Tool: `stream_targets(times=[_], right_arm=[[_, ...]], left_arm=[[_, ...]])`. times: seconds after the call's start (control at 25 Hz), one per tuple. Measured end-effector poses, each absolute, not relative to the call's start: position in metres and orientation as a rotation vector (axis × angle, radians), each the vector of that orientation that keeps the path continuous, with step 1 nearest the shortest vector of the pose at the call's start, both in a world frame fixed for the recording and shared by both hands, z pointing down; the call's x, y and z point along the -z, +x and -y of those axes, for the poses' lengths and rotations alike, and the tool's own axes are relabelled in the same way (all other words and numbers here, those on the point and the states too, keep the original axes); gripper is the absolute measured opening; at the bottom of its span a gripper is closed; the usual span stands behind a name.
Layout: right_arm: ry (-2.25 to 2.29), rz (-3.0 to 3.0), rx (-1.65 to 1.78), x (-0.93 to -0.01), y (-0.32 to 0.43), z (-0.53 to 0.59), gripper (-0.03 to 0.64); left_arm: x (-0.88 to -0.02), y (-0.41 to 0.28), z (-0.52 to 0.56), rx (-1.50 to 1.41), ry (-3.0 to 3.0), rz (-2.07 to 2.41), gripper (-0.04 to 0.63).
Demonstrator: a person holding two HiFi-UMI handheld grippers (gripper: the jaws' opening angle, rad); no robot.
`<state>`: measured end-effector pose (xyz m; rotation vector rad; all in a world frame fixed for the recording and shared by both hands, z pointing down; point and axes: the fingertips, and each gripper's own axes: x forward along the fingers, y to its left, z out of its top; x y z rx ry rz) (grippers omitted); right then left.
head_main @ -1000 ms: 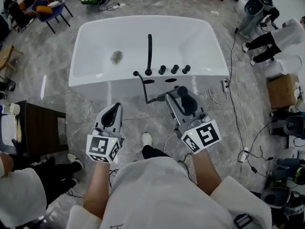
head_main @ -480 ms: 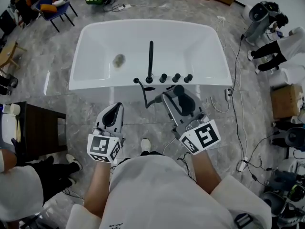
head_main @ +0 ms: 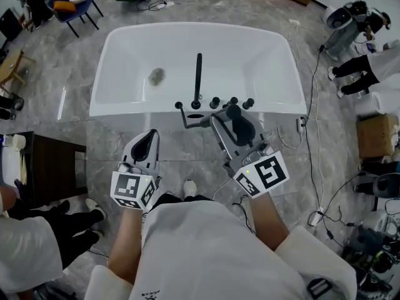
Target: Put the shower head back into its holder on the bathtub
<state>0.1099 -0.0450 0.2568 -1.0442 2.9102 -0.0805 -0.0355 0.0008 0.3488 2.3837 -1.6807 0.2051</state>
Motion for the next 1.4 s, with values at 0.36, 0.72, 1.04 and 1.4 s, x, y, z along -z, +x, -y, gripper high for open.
stream_targets(times=[0.36,0.72,1.04,1.4], right_arm=[[-1.057,-2.919,0.092,-0.262,0.098,0.049,0.143],[-1.159,-2.892,0.079,-0.265,0.079,0.067,0.143],[-1.232,-2.868,0.08,-0.259,0.065,0.096,0.143],[-1.308,-2.87,0.084,-0.264,0.049,0.123,0.143]], left_arm=[[-0.351,-0.053,0.002,-0.198,2.372,1.685,0.009],[-0.361,-0.074,0.034,-0.203,2.426,1.595,0.009],[-0.359,-0.089,0.073,-0.222,2.469,1.52,0.009],[-0.367,-0.104,0.106,-0.217,2.484,1.453,0.009]])
